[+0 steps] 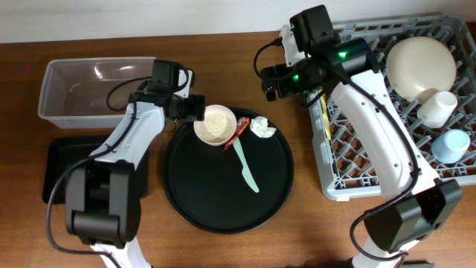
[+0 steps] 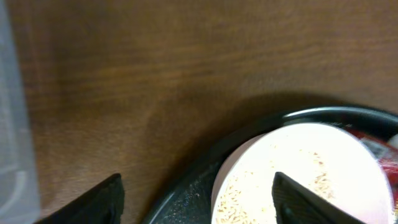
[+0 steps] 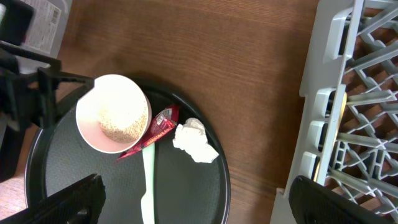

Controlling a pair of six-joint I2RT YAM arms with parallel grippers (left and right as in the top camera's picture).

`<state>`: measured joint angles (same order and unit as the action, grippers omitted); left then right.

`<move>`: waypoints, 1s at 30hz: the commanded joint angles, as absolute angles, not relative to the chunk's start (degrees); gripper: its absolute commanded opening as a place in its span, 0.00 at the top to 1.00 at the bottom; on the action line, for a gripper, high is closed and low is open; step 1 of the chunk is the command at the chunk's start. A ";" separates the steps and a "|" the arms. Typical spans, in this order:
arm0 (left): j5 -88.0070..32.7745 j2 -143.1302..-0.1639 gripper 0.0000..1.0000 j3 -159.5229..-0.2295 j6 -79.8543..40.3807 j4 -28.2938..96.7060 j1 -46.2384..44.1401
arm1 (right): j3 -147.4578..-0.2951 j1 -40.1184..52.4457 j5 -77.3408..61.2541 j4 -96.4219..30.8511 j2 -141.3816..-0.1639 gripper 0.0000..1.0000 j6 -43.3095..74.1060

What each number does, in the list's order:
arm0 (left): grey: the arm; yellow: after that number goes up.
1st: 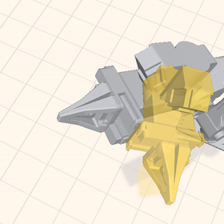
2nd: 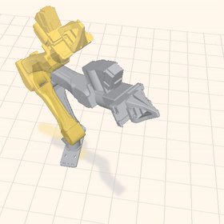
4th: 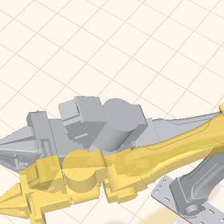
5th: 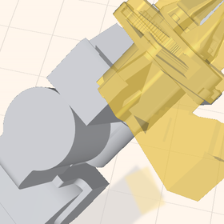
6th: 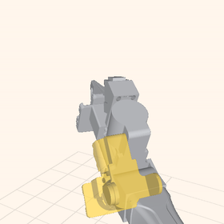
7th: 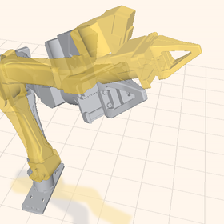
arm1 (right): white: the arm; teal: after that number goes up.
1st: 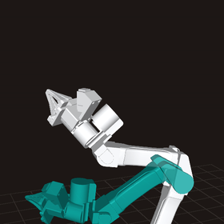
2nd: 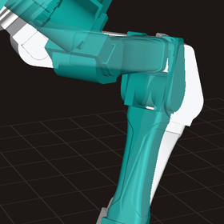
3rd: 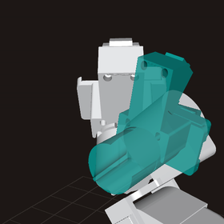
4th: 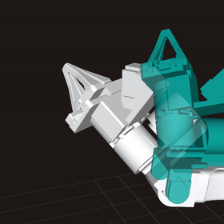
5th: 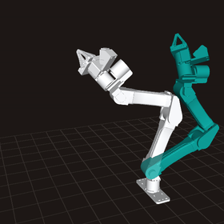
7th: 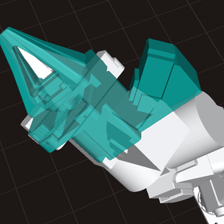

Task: Sort waste into correct bins and load items into the dishwasher rack
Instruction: 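Grasp the pink rice bowl rim with the left gripper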

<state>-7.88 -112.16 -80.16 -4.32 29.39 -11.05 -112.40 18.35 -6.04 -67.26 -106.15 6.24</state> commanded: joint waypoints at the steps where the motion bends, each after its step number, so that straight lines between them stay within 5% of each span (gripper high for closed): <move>1: -7.66 -113.89 0.30 -80.90 -3.66 29.76 -12.29 | -113.47 18.35 -6.39 -67.09 -105.25 0.02 6.94; 14: -2.07 -114.87 0.65 -80.73 -1.69 32.45 -14.00 | -113.47 18.35 -6.39 -67.07 -105.25 0.02 6.94; 20: -2.15 -116.44 0.68 -80.68 -1.72 33.34 -14.11 | -113.47 18.35 -6.39 -67.09 -105.25 0.02 6.94; 30: -2.09 -116.68 0.99 -80.68 -1.72 33.36 -14.59 | -113.47 18.35 -6.39 -67.09 -105.25 0.02 6.94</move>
<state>-2.63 -116.09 -80.16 -1.96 33.41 -14.41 -112.40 18.35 -6.04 -67.24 -106.15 6.28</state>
